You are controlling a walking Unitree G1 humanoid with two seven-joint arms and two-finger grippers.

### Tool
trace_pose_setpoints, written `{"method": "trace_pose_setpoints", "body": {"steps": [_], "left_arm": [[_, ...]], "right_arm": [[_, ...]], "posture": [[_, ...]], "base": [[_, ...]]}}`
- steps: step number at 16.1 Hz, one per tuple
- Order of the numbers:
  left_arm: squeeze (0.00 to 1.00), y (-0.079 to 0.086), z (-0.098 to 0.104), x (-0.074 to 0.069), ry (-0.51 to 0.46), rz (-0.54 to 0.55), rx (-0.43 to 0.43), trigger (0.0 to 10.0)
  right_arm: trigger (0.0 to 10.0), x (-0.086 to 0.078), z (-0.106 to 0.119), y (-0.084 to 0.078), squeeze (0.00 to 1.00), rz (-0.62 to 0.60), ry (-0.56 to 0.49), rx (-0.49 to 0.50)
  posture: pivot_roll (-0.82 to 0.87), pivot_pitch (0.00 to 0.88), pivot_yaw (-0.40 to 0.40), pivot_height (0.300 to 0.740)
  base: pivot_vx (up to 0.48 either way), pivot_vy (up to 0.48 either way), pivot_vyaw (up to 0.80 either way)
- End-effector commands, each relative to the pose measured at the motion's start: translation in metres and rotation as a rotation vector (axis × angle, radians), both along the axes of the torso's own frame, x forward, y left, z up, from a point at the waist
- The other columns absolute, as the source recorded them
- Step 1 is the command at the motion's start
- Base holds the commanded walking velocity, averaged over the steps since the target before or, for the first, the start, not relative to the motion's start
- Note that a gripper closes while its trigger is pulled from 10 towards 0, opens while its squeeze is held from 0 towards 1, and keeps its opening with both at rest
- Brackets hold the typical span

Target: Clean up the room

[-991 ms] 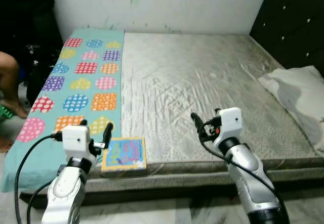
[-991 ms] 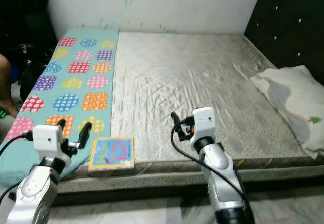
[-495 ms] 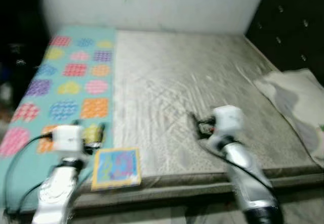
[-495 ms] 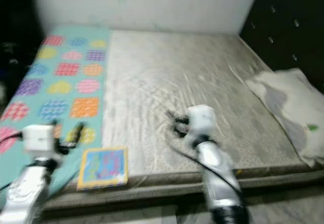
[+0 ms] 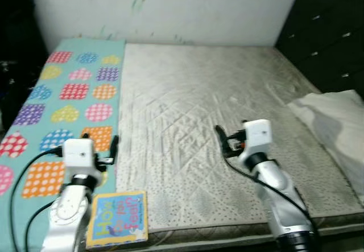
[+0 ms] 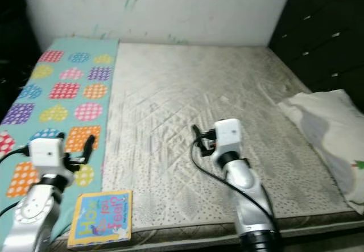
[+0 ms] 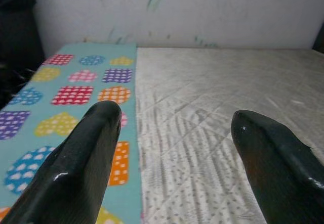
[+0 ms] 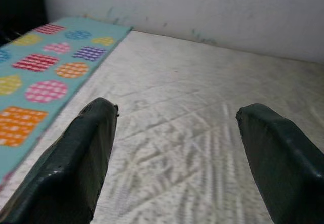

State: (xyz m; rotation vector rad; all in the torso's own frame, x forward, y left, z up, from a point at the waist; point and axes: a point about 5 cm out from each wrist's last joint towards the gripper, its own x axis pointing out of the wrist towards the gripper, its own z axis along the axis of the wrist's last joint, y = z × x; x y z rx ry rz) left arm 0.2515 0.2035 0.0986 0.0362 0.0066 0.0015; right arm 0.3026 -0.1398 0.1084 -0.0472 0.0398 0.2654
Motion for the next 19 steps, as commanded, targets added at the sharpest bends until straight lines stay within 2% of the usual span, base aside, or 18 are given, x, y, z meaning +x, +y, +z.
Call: {"method": "trace_pose_setpoints", "body": {"steps": [1, 3, 15, 19], "left_arm": [[0.00, -0.0061, -0.0019, 0.0012, 0.012, -0.016, -0.013, 10.0], [0.00, -0.0058, -0.0023, 0.0016, 0.015, -0.014, -0.016, 10.0], [0.00, -0.0035, -0.0033, 0.0027, 0.025, 0.005, -0.029, 10.0], [0.00, -0.0012, -0.0002, 0.0026, -0.001, 0.009, -0.020, 10.0]], "right_arm": [[10.0, 0.0006, 0.0005, -0.0097, 0.00, -0.028, -0.006, -0.012], [10.0, 0.0013, 0.0006, -0.0099, 0.00, -0.029, -0.007, -0.015], [10.0, 0.0029, 0.0007, -0.0110, 0.00, -0.035, -0.008, -0.020], [10.0, 0.0023, 0.0008, -0.0103, 0.00, -0.033, -0.008, -0.018]], "posture": [[-0.06, 0.002, -0.055, 0.740], [-0.06, 0.000, -0.056, 0.740], [-0.06, 0.015, -0.055, 0.740], [-0.06, 0.017, -0.057, 0.740]], "base": [[0.000, 0.000, 0.00], [0.000, 0.182, 0.00], [0.000, 0.480, 0.00], [0.000, 0.000, 0.00]]}}
